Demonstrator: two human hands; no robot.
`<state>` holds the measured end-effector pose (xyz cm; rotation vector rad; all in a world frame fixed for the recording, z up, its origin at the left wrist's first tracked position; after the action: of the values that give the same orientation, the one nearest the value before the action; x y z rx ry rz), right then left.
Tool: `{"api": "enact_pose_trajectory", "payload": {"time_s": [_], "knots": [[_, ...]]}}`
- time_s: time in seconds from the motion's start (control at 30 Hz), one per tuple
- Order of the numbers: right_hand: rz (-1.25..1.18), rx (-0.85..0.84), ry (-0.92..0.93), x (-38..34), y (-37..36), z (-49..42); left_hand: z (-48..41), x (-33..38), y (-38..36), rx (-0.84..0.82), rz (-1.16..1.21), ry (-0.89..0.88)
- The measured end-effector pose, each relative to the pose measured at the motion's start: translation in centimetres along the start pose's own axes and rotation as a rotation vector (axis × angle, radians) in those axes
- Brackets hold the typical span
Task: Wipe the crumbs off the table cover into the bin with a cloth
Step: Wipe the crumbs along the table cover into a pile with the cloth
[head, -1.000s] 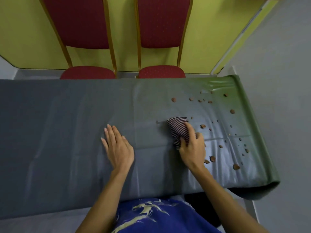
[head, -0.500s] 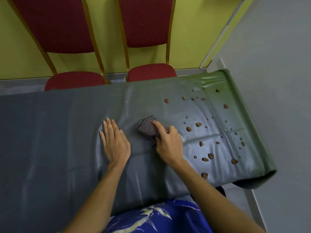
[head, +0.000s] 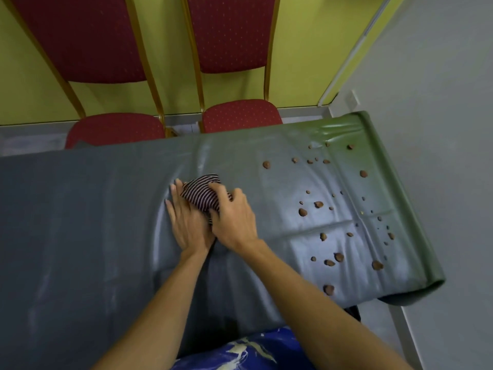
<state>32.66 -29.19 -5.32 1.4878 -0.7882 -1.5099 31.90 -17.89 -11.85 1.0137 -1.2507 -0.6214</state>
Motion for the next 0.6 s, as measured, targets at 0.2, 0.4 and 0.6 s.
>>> {"api": "enact_pose_trajectory", "payload": {"time_s": [0.2, 0.4, 0.6], "knots": [[0.128, 0.051, -0.205, 9.7, 3.6, -1.4, 0.1, 0.7, 0.9, 0.089, 0.002, 0.028], [-0.269, 0.186, -0.348, 8.2, 7.2, -2.1, 0.1, 0.7, 0.7, 0.074, -0.056, 0.05], [-0.054, -0.043, 0.029, -3.3, 0.5, -7.4, -0.1, 0.3, -0.1, -0.039, -0.233, 0.037]]}}
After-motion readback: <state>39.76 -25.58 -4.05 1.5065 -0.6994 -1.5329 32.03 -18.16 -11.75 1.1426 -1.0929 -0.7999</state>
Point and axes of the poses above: each hand's wrist, its own z-axis away from the middle knuckle, its own y-axis out of the back of the hand, x = y × z, the point moved 6 cm from there along -z, towards the middle knuckle, and after that the axes turned 8 degrees about z, right-handed, at the moved point
